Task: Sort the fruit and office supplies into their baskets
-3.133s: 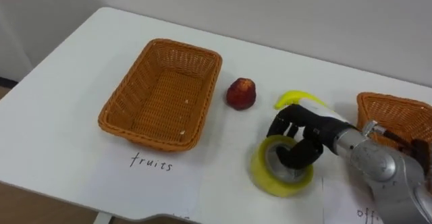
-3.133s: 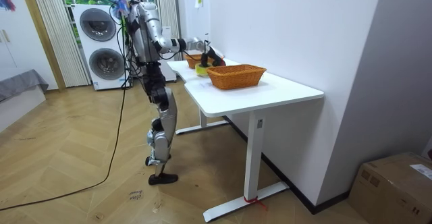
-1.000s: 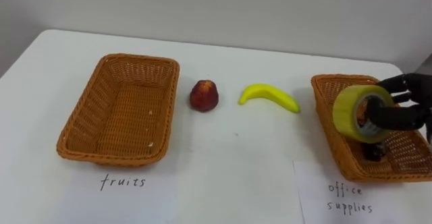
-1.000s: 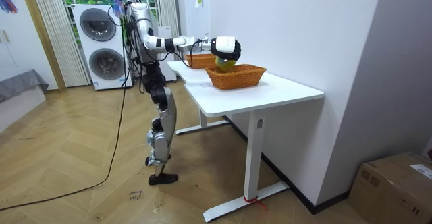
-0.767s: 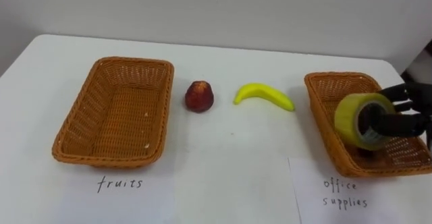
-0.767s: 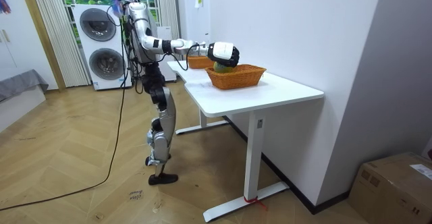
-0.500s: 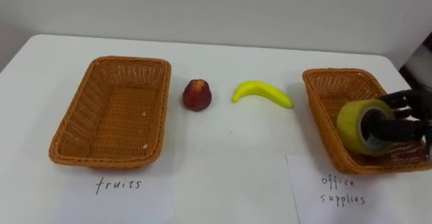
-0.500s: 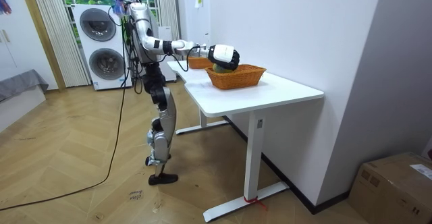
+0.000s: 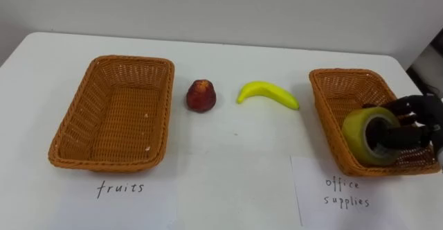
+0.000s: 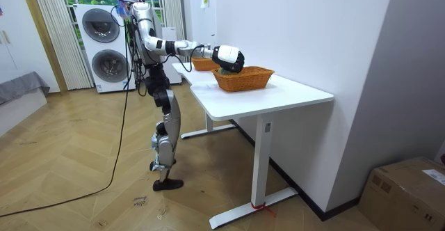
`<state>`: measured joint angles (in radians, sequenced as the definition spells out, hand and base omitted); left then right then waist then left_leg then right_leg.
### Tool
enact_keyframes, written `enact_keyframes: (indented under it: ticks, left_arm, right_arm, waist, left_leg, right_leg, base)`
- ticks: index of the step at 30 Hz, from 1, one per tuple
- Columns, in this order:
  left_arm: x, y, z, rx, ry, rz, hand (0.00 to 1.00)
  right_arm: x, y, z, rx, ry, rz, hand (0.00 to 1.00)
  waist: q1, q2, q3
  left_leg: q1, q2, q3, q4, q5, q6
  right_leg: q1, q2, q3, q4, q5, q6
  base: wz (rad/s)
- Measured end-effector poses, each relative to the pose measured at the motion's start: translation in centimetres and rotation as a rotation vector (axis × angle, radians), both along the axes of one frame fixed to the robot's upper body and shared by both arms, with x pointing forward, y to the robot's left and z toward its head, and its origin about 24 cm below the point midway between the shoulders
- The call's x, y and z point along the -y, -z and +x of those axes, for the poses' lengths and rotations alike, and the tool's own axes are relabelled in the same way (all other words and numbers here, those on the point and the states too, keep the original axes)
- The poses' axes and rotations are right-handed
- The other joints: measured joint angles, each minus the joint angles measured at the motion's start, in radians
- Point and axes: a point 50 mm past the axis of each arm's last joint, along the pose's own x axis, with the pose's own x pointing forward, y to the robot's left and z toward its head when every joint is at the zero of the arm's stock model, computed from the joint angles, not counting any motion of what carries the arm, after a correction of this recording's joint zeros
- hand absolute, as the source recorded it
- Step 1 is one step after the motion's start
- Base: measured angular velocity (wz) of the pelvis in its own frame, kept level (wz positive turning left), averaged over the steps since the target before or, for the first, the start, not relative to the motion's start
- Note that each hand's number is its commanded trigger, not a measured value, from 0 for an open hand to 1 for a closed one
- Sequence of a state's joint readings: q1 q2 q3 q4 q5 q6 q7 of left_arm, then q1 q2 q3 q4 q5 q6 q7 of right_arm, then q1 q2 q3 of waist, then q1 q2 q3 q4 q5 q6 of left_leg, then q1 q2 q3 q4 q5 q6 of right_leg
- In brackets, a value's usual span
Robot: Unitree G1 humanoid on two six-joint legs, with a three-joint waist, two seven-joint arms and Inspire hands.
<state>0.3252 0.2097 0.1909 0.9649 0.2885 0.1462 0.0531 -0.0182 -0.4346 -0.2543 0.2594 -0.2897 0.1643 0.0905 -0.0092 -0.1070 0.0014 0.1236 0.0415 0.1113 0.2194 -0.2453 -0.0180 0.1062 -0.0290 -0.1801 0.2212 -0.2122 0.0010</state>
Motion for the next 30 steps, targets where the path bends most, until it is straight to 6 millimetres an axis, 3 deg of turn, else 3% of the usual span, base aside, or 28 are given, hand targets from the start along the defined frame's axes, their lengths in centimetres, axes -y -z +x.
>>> enact_keyframes:
  ticks: [9, 30]
  left_arm:
    - [0.0, 0.0, 0.1, 0.005, 0.001, 0.006, 0.0]
    - [0.0, 0.0, 0.6, 0.02, 0.002, 0.004, 0.0]
  right_arm:
    - [-0.4, -0.7, 0.1, 0.027, -0.029, -0.042, 0.0]
    - [-0.7, -1.4, 0.4, 0.052, -0.056, -0.046, 0.0]
  waist:
    - [0.017, 0.0, -0.0027]
    - [0.014, -0.003, -0.0027]
  left_leg:
    - [-0.001, 0.0, -0.001, 0.002, 0.0, 0.0]
    - [-0.007, 0.0, 0.0, 0.001, 0.0, 0.0]
  right_leg:
    - [0.0, 0.0, -0.001, 0.0, 0.0, 0.0]
    - [-0.007, 0.0, 0.0, -0.001, 0.0, 0.0]
  base:
    - [0.0]
    - [0.0]
